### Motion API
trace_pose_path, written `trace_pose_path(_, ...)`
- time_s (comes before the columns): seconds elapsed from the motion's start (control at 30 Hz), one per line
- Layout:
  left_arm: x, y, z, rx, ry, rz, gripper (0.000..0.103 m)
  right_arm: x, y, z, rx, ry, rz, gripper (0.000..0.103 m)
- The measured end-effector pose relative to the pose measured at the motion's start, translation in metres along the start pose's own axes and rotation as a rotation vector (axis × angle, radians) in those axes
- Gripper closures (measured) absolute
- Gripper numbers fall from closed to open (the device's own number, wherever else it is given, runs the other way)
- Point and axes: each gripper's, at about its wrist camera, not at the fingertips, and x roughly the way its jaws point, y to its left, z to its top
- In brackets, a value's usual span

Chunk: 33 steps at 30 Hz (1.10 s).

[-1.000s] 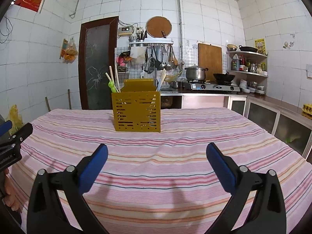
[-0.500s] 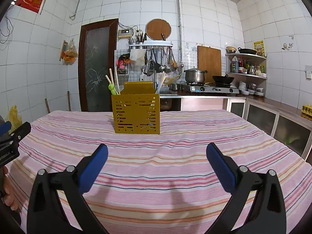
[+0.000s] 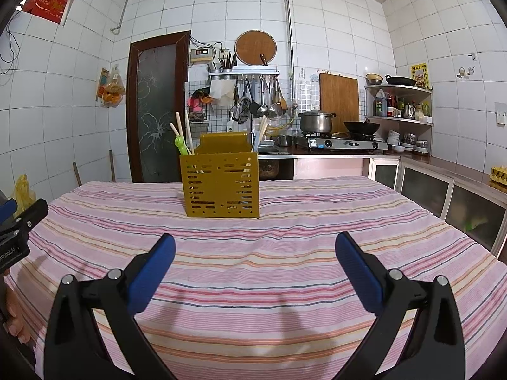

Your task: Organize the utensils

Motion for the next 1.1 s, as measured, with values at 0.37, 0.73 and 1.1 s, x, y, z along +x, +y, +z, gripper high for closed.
trace_pose_path(0.37, -0.0008, 0.0000, -0.0002, -0.003, -0.004, 0.001, 0.005, 0.0006, -0.0006, -0.0012, 0.002, 0.004, -0.001, 0.005)
trace_pose_path(0.73, -0.0005, -0.0002, -0.0011, -0.008, -0.004, -0.007, 0.005, 0.0014, 0.0002, -0.0024, 0.004, 0.005, -0.001, 0.005)
trace_pose_path(1.1, -0.0021, -0.0024, -0.0025, -0.008, -0.004, -0.015, 0.005, 0.0019, 0.0006, -0.0045, 0.005, 0.008, -0.002, 0.005)
